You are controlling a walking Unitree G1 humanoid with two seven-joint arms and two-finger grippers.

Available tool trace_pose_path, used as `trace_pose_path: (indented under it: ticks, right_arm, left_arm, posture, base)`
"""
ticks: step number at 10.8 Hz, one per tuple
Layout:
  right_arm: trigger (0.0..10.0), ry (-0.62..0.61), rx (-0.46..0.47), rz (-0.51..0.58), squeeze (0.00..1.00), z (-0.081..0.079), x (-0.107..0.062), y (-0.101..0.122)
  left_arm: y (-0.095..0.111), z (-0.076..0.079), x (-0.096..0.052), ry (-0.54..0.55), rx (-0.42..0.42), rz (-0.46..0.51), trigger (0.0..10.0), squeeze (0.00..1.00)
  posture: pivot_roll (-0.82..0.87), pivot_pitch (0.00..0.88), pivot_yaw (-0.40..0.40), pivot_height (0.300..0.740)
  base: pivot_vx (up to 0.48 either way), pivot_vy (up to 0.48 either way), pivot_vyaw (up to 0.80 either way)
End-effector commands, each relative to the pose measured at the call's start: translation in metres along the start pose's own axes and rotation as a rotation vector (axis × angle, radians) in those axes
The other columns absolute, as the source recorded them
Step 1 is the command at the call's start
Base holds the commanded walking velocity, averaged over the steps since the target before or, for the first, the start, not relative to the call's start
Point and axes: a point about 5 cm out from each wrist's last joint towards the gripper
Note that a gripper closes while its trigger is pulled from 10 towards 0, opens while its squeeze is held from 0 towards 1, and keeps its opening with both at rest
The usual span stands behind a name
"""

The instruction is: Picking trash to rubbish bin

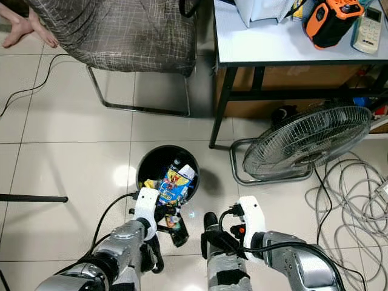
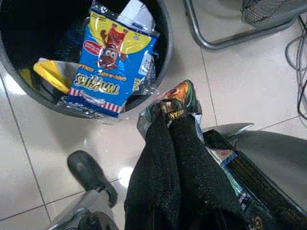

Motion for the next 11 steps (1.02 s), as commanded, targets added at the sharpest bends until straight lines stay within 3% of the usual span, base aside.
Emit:
trace_pose_path:
  ticks: [1,11]
  right_arm:
    - [10.0,0.019,0.026,-0.034,0.0,-0.003,-0.001,-0.01]
    - [10.0,0.033,0.021,-0.034,0.0,-0.012,-0.003,-0.011]
  left_arm:
    - [-0.018,-0.003,-0.004,0.021,-0.004,-0.055,10.0,0.0]
    - [0.019,-0.015,-0.002,0.112,-0.021,0.118,10.0,0.0]
  posture:
    - [-0.32,0.433,-0.018,0.74]
    - [-0.33,0.451,-0.024,0.74]
  base:
    - [0.0,0.0,0.0]
    - [0.0,0.0,0.0]
Point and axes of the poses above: a point about 5 cm out from each wrist's last joint towards the gripper, its own x axis pointing out of the wrist towards the gripper, its own y axis along the axis of the wrist's last joint, z = x × y, and after that the axes turned 14 degrees about -x, right-handed
